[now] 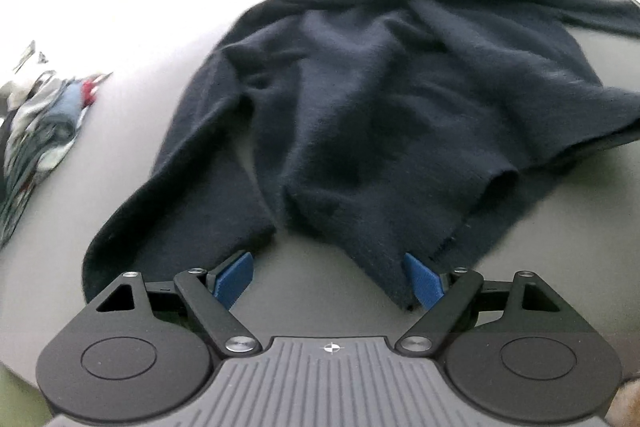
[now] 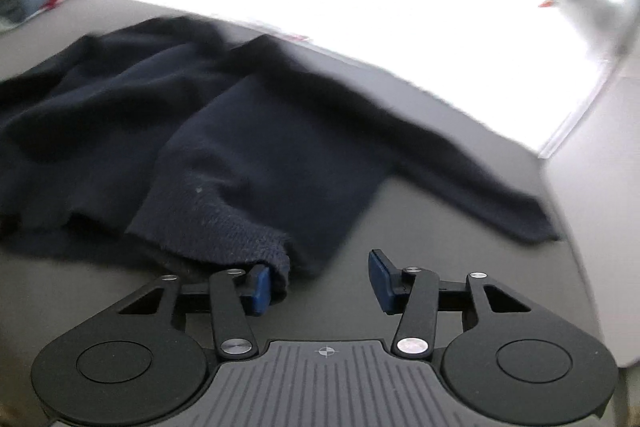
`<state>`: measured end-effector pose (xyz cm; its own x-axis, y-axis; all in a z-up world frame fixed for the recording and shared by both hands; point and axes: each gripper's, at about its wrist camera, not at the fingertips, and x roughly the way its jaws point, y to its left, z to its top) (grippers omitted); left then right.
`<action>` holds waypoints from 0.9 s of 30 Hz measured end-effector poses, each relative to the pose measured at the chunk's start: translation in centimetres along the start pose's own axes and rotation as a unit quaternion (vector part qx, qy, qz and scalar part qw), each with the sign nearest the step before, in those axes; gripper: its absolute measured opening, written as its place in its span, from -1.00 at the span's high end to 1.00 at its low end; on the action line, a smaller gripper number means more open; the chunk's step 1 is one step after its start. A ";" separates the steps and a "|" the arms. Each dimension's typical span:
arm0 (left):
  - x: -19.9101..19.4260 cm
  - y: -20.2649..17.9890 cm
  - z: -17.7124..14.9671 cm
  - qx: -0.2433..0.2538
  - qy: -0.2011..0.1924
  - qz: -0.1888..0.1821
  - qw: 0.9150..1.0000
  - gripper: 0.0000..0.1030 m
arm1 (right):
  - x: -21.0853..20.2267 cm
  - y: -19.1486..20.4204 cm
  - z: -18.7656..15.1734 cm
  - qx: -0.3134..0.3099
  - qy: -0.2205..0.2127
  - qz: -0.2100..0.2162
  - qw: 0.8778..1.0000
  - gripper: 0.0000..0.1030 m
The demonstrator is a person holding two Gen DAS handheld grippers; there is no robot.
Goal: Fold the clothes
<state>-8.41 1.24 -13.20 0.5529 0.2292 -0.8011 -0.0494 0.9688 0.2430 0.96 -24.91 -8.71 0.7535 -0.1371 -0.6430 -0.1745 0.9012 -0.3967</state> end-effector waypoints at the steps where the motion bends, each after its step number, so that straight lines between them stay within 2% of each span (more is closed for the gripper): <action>1: -0.1 0.7 -0.1 -0.017 0.000 0.012 1.000 -0.66 | 0.2 -0.3 -0.1 0.005 0.004 -0.012 1.000 -0.13; 5: -0.2 2.8 -0.5 -0.062 0.009 0.044 0.997 -0.66 | 0.9 -1.7 -0.4 0.032 0.027 -0.047 0.998 -0.12; 9: 0.2 5.9 -1.1 -0.111 0.032 0.108 0.987 -0.66 | 1.1 -2.9 -0.7 0.051 0.038 -0.063 0.996 -0.14; 10: 0.2 6.8 -1.3 -0.131 0.039 0.098 0.986 -0.66 | 1.2 -3.0 -0.8 0.055 0.041 -0.064 0.996 -0.14; 12: -0.2 7.9 -1.5 -0.159 0.038 0.053 0.985 -0.65 | 1.4 -3.3 -1.0 0.061 0.047 -0.061 0.995 -0.14; 13: -0.6 7.8 -1.4 -0.156 0.031 0.031 0.987 -0.65 | 1.5 -3.3 -1.0 0.061 0.049 -0.059 0.995 -0.14; 16: -2.0 5.6 -0.5 -0.094 -0.007 -0.013 0.995 -0.65 | 1.4 -3.2 -1.1 0.055 0.051 -0.054 0.996 -0.14; 19: -2.6 1.2 0.3 0.011 -0.044 -0.021 0.999 -0.66 | 1.1 -3.4 -1.2 0.053 0.051 -0.050 0.996 -0.14; 21: -2.5 -1.7 0.4 0.078 -0.065 -0.015 0.995 -0.66 | 1.0 -3.5 -1.3 0.052 0.054 -0.046 0.996 -0.14; 25: -2.0 -5.4 0.5 0.146 -0.087 -0.022 0.985 -0.66 | 1.5 -3.8 -1.2 0.048 0.052 -0.041 0.997 -0.15; 27: -1.8 -6.6 0.5 0.164 -0.089 -0.024 0.982 -0.66 | 1.5 -3.7 -1.4 0.046 0.051 -0.038 0.997 -0.15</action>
<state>-8.64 -5.63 -13.10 0.6857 0.1356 -0.7151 0.2343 0.8891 0.3933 1.86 -29.02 -9.08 0.6939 -0.2432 -0.6778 -0.0573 0.9196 -0.3887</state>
